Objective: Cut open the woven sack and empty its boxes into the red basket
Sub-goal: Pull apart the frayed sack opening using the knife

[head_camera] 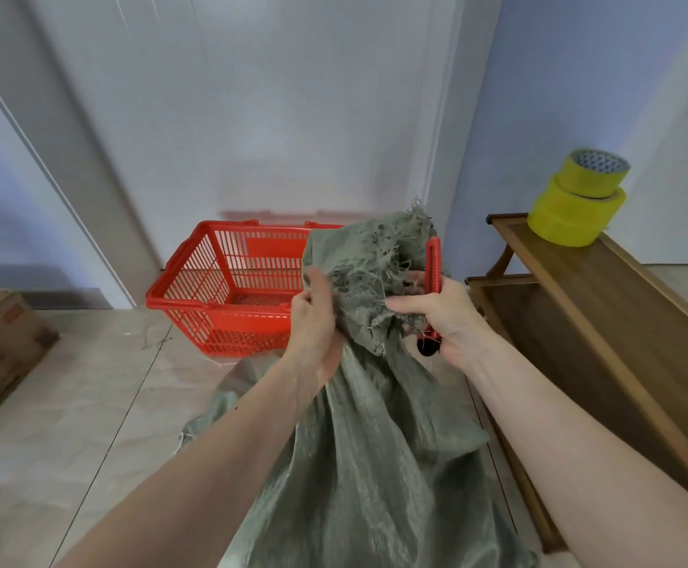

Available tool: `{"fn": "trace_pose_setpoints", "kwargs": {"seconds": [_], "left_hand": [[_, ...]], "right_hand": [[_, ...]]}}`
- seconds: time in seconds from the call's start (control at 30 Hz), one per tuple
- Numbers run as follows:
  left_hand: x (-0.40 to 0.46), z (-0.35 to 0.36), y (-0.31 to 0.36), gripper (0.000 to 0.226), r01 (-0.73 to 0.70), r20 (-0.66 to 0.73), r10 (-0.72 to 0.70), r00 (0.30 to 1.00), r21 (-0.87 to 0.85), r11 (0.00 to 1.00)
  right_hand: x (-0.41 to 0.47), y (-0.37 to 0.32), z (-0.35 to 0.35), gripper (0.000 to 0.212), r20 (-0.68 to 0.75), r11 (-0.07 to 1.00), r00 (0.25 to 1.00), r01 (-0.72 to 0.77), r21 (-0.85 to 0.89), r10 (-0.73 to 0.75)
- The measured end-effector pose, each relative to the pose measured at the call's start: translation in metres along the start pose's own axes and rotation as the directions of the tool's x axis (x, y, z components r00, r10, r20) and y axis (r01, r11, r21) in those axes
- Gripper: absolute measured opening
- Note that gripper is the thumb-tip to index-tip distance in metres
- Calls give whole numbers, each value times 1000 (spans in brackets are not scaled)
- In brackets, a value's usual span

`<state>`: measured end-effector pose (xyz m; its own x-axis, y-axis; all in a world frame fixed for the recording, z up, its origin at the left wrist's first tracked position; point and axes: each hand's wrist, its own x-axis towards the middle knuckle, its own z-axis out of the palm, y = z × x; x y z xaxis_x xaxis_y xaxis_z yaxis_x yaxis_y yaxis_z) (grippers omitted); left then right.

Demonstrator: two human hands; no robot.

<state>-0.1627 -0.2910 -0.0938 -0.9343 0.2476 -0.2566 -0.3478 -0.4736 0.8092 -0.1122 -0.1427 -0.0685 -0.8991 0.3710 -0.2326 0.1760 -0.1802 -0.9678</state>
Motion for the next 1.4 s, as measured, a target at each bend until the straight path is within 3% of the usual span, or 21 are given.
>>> {"fn": "trace_pose_setpoints", "kwargs": {"seconds": [0.07, 0.17, 0.27, 0.3, 0.53, 0.67, 0.77, 1.0, 1.13, 1.23, 1.33, 1.4], "left_hand": [[-5, 0, -3, 86, -25, -15, 26, 1000, 112, 993], [-8, 3, -7, 49, -70, -149, 99, 984, 192, 979], [-6, 1, -9, 21, -69, -185, 103, 977, 181, 981], [-6, 0, -9, 18, -71, -166, 101, 981, 178, 982], [-12, 7, -9, 58, -46, -18, 45, 999, -53, 998], [-9, 8, -11, 40, -81, -62, 84, 995, 43, 996], [-5, 6, -8, 34, -60, -35, 60, 998, -1, 998], [0, -11, 2, 27, 67, 139, -52, 989, -104, 992], [-3, -17, 4, 35, 158, 290, -101, 952, -180, 971], [-10, -5, 8, 41, 127, 368, -63, 928, -151, 980], [-19, 12, 20, 26, 82, 342, -35, 939, -124, 989], [-16, 18, 22, 21, -31, 228, 1, 974, 132, 991]], "right_hand": [[-2, 0, -2, 52, 104, 994, 993, -63, 95, 53], [-3, -2, -2, 38, 190, 972, 978, -128, 198, 90], [-3, -1, -2, 9, 118, 999, 993, -29, 44, 24], [-3, 0, -3, 13, 105, 1000, 994, 1, 1, -1], [-13, -1, -6, 31, 162, 1000, 986, 31, -6, -29], [-11, 1, -6, 41, 146, 999, 989, 31, -14, -28], [-6, -1, -13, 32, 115, 992, 993, -19, 121, 5], [5, -8, -37, 25, 127, 899, 984, -169, 404, 127], [10, -7, -39, 17, 122, 889, 980, -194, 414, 157], [9, -12, -29, 18, 83, 945, 991, -125, 303, 104], [7, -18, -22, 13, 56, 973, 998, -45, 228, 33], [5, -20, -19, 24, 54, 986, 998, 16, 168, -25]]}}
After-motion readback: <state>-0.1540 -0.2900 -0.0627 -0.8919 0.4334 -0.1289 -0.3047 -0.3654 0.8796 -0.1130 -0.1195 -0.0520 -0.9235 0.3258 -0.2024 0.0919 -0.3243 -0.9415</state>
